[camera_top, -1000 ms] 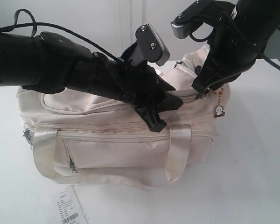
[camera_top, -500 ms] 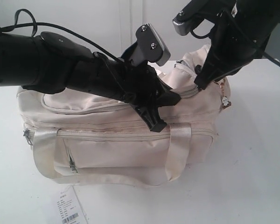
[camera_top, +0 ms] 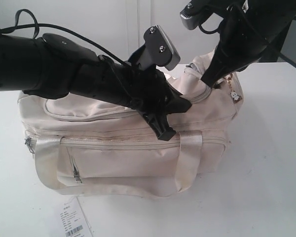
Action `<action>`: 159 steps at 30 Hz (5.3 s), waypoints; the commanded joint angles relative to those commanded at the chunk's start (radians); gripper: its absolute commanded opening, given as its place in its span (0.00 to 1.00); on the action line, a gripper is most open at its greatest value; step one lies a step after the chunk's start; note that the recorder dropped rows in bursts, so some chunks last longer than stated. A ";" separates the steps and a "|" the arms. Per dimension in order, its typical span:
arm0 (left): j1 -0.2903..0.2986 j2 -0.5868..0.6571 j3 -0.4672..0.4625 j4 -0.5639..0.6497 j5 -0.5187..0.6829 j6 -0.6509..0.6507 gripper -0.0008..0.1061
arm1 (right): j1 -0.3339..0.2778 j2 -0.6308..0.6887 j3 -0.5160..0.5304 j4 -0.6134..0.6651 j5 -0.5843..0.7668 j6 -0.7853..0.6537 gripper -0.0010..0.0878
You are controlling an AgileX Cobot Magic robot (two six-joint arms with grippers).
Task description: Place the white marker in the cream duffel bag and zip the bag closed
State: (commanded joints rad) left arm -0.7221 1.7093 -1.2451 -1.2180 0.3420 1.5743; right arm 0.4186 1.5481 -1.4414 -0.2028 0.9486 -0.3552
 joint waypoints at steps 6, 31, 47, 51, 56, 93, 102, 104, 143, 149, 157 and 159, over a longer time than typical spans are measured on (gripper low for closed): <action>0.000 0.000 0.000 -0.001 0.002 0.000 0.01 | 0.000 0.000 0.000 0.000 -0.025 0.000 0.01; 0.000 0.000 0.000 0.016 0.030 0.000 0.01 | 0.000 0.039 0.000 -0.021 -0.193 0.000 0.01; 0.000 -0.030 0.000 0.059 0.055 0.000 0.01 | -0.002 0.039 -0.002 -0.115 -0.269 0.004 0.01; 0.000 -0.035 0.000 0.059 0.081 -0.002 0.01 | -0.002 0.039 -0.002 -0.113 -0.246 0.028 0.01; 0.000 -0.035 0.000 0.068 0.077 -0.052 0.04 | -0.002 0.039 -0.002 -0.077 -0.151 0.049 0.01; -0.104 -0.027 -0.002 -0.094 -0.320 -0.436 0.57 | -0.002 0.001 -0.069 0.131 0.014 0.038 0.01; -0.108 0.029 -0.061 -0.115 -0.337 -0.502 0.57 | -0.002 0.001 -0.069 0.131 0.018 0.017 0.01; -0.108 0.036 -0.072 -0.115 -0.348 -0.502 0.57 | -0.002 0.001 -0.069 0.131 0.018 0.017 0.01; -0.117 0.059 -0.092 -0.105 -0.323 -0.468 0.01 | -0.033 0.077 -0.069 0.094 -0.316 0.018 0.01; -0.140 0.059 -0.092 -0.089 -0.342 -0.468 0.01 | -0.060 0.109 -0.069 0.098 -0.371 0.018 0.01; -0.140 0.059 -0.092 -0.089 -0.342 -0.468 0.01 | -0.061 0.138 -0.085 0.098 -0.456 0.018 0.01; -0.140 0.059 -0.092 -0.089 -0.342 -0.468 0.01 | -0.061 0.144 -0.085 0.098 -0.477 0.018 0.01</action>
State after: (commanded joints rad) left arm -0.8616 1.7683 -1.3370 -1.3074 0.0000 1.1060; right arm 0.3573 1.6920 -1.5262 -0.1051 0.4715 -0.3374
